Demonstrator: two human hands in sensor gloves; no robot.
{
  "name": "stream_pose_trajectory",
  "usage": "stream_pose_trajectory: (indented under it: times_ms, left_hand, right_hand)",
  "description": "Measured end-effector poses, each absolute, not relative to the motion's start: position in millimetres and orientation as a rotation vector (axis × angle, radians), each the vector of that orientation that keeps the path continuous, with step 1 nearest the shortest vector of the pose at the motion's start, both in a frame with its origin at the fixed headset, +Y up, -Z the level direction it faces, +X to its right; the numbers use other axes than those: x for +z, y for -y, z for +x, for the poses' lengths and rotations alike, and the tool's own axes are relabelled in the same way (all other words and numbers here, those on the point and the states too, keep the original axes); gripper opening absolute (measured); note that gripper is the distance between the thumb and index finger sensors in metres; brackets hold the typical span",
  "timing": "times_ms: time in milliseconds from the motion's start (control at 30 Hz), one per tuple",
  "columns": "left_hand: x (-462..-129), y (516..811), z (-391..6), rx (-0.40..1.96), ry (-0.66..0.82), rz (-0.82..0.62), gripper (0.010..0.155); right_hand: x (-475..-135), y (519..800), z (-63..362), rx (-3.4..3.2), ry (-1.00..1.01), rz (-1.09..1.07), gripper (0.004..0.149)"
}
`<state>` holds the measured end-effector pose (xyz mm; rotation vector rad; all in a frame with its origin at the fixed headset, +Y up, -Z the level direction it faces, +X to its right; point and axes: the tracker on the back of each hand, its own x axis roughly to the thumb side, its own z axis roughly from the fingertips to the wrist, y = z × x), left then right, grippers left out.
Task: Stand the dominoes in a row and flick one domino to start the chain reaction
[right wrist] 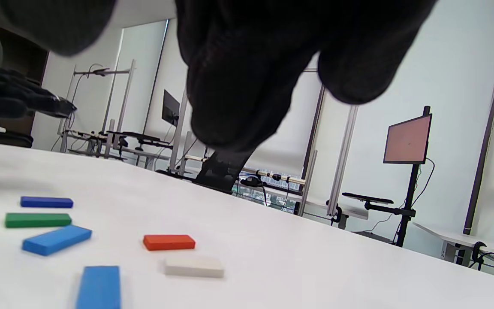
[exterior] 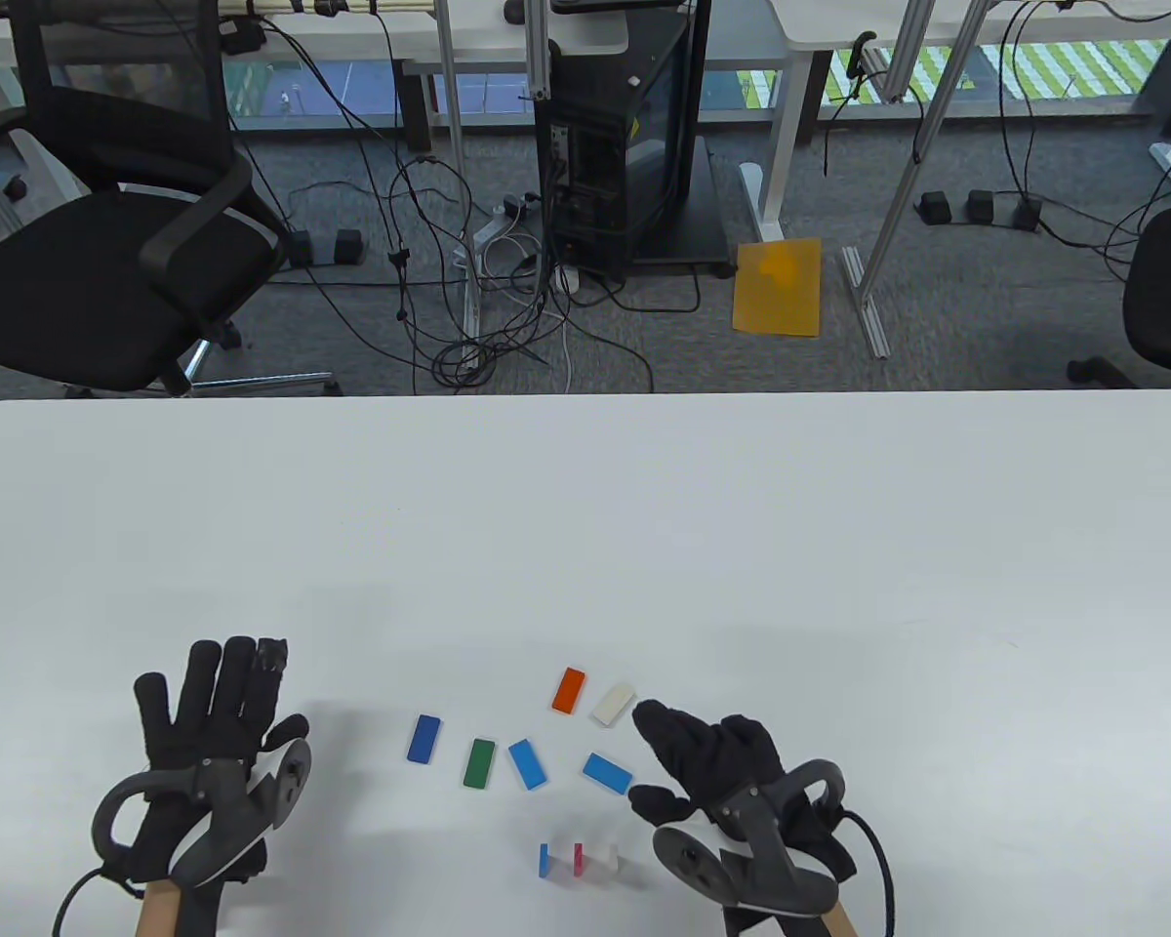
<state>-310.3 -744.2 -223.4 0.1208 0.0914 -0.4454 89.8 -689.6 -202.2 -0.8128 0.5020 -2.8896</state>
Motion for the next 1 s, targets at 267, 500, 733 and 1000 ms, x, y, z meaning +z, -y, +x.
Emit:
stream_pose_trajectory:
  times_ms: [267,500,733,1000]
  left_hand:
    - [-226,749,-311,-0.466,-0.095,0.093,0.073]
    - [-227,749,-307,-0.404,-0.059,0.068,0.073]
    - [-225,741,-309,-0.396,-0.083,0.098,0.074]
    - [-225,741,-310,-0.37,-0.079,0.088,0.073]
  right_hand:
    - [-264,722,51,-2.566,-0.162,-0.922,0.071]
    - [-293,752,23,-2.456,-0.128,-1.012,0.071]
    - [-302,765,17,-2.355,-0.137,-1.05,0.066]
    - [-295,770,17,-2.269,-0.225,-1.147,0.063]
